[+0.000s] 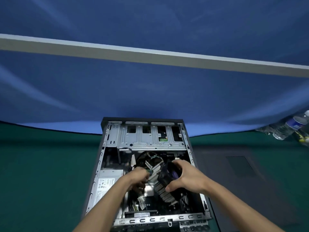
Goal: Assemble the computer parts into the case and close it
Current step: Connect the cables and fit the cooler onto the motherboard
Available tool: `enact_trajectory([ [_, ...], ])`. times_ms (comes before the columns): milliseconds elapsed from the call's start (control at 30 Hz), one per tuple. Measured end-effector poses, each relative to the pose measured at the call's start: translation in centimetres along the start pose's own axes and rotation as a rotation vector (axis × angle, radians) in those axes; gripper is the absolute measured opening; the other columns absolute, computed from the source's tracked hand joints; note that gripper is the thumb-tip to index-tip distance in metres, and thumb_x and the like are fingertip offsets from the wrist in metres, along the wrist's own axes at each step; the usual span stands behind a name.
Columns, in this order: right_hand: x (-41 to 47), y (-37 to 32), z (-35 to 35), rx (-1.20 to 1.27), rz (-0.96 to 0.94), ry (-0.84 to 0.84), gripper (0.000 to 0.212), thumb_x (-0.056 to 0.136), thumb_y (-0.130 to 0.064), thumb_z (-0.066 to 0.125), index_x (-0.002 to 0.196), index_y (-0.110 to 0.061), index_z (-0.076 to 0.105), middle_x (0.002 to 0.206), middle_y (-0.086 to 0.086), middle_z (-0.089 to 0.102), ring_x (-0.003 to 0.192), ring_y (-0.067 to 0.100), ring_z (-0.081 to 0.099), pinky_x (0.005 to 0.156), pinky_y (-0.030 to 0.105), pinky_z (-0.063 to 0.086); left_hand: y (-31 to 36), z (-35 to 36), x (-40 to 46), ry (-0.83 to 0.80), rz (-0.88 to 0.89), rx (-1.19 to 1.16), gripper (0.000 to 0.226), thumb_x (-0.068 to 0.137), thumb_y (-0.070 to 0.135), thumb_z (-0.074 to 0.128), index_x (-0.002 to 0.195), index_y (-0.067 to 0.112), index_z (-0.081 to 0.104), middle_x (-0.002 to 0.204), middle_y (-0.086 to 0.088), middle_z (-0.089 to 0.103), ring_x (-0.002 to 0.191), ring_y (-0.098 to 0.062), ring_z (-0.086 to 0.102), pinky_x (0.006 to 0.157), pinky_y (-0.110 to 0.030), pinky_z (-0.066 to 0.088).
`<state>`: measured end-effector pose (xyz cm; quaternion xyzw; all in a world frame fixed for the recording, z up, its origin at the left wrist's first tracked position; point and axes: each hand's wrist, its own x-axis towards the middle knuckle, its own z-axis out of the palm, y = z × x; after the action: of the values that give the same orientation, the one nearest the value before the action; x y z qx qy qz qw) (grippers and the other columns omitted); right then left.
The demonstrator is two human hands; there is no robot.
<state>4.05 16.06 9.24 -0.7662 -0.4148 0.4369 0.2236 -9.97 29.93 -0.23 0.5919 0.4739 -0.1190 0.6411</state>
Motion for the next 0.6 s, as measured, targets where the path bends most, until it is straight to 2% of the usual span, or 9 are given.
enact_trajectory([
  [100, 1.0, 0.7, 0.2, -0.012, 0.052, -0.129, 0.055, 0.058, -0.026, 0.088, 0.106, -0.022, 0.060, 0.096, -0.008, 0.064, 0.088, 0.007, 0.062, 0.071, 0.016, 0.043, 0.6, 0.3, 0.6, -0.063, 0.001, -0.323, 0.021, 0.090, 0.002, 0.034, 0.092, 0.009, 0.054, 0.077, -0.007, 0.048, 0.064, -0.018, 0.050, 0.052, -0.028, 0.048],
  [200, 2.1, 1.1, 0.7, -0.015, 0.077, -0.200, 0.064, 0.057, -0.029, 0.087, 0.114, -0.019, 0.059, 0.097, -0.009, 0.064, 0.093, 0.012, 0.061, 0.079, 0.021, 0.045, 1.7, -0.4, 1.0, -0.142, 0.043, -0.586, 0.033, 0.098, 0.004, 0.027, 0.100, 0.008, 0.060, 0.105, -0.008, 0.062, 0.084, -0.017, 0.061, 0.075, -0.038, 0.050],
  [267, 2.9, 1.6, 1.1, -0.012, 0.085, -0.226, 0.063, 0.058, -0.029, 0.087, 0.115, -0.021, 0.060, 0.098, -0.009, 0.065, 0.094, 0.012, 0.062, 0.082, 0.023, 0.048, 2.2, -1.1, 1.0, -0.184, 0.032, -0.562, 0.027, 0.098, 0.008, 0.029, 0.102, 0.006, 0.055, 0.116, -0.013, 0.062, 0.084, -0.020, 0.060, 0.079, -0.041, 0.048],
  [333, 3.7, 1.9, 1.7, -0.012, 0.094, -0.246, 0.064, 0.057, -0.029, 0.087, 0.115, -0.021, 0.061, 0.098, -0.009, 0.066, 0.094, 0.012, 0.062, 0.083, 0.022, 0.049, 2.8, -1.5, 0.9, -0.216, 0.016, -0.473, 0.025, 0.099, 0.011, 0.030, 0.103, 0.005, 0.054, 0.112, -0.017, 0.060, 0.080, -0.023, 0.058, 0.075, -0.038, 0.048],
  [433, 4.9, 2.3, 2.5, -0.021, 0.105, -0.252, 0.051, 0.057, -0.029, 0.088, 0.101, -0.026, 0.062, 0.081, -0.017, 0.063, 0.078, 0.001, 0.061, 0.068, 0.013, 0.044, 4.1, -1.6, 1.2, -0.232, 0.013, -0.348, 0.021, 0.099, 0.012, 0.033, 0.089, 0.013, 0.051, 0.112, -0.018, 0.062, 0.081, -0.023, 0.058, 0.067, -0.032, 0.046],
  [500, 5.7, 2.4, 3.0, -0.045, 0.113, -0.206, 0.046, 0.056, -0.030, 0.088, 0.090, -0.026, 0.057, 0.076, -0.017, 0.060, 0.069, -0.001, 0.058, 0.061, 0.013, 0.044, 4.8, -1.5, 1.4, -0.170, 0.009, -0.290, 0.018, 0.099, 0.012, 0.036, 0.088, 0.015, 0.049, 0.100, -0.013, 0.064, 0.079, -0.021, 0.057, 0.064, -0.029, 0.043],
  [600, 6.6, 2.3, 3.9, -0.245, 0.121, -0.095, 0.078, 0.053, -0.046, 0.085, 0.118, -0.021, 0.048, 0.107, -0.004, 0.049, 0.097, 0.015, 0.055, 0.084, 0.029, 0.049, 5.1, -1.3, 1.6, -0.072, 0.012, -0.240, 0.014, 0.100, 0.017, 0.043, 0.091, 0.015, 0.054, 0.087, -0.007, 0.063, 0.070, -0.016, 0.053, 0.061, -0.026, 0.039],
])
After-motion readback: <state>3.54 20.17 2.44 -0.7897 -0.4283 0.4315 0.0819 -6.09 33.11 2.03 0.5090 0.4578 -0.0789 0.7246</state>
